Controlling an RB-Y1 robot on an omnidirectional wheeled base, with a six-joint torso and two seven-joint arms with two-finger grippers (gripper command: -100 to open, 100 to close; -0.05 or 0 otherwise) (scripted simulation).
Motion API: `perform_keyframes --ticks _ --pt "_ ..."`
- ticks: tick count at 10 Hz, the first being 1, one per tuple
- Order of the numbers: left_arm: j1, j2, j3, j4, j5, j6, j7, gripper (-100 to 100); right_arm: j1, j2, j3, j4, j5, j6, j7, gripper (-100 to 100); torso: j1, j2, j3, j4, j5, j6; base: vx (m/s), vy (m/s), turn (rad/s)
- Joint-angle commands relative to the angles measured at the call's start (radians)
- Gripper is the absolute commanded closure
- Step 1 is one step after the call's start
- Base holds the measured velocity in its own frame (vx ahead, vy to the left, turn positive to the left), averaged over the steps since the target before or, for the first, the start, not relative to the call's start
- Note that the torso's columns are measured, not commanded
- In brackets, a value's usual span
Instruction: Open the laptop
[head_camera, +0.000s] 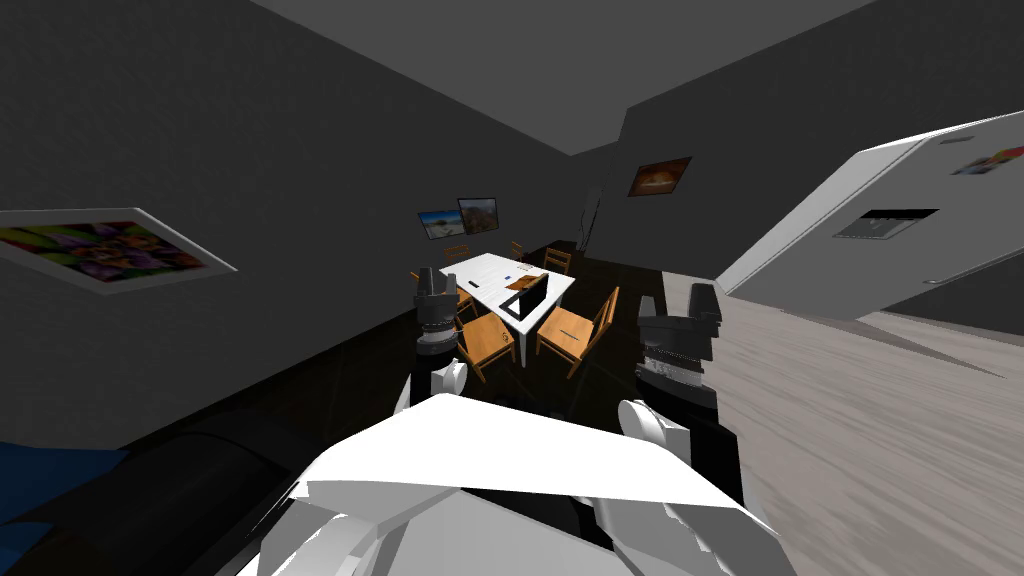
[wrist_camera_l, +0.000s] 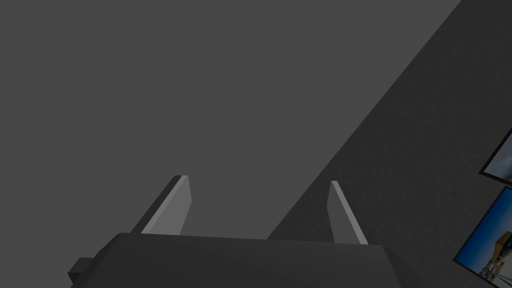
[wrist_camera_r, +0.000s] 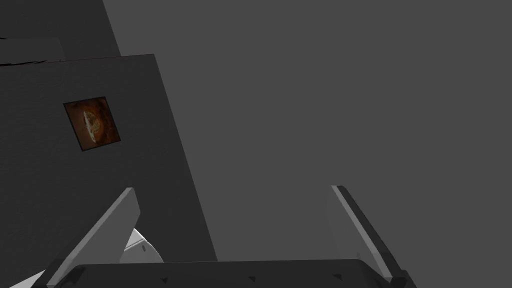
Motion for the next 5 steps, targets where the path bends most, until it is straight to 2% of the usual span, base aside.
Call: perform_keyframes --ticks 1,5 --pt "0.0 0.0 0.0 0.0 0.0 0.0 0.0 0 0.0 0.0 0.0 0.0 0.0 0.0 0.0 0 0.0 0.04 -0.082 0.041 0.0 0.0 0.0 0.0 0.0" --pt "0.0 0.0 0.0 0.0 0.0 0.0 0.0 0 0.0 0.0 0.0 0.0 0.0 0.0 0.0 0 0.0 0.322 -0.644 0.322 0.0 0.0 0.0 0.0 0.0"
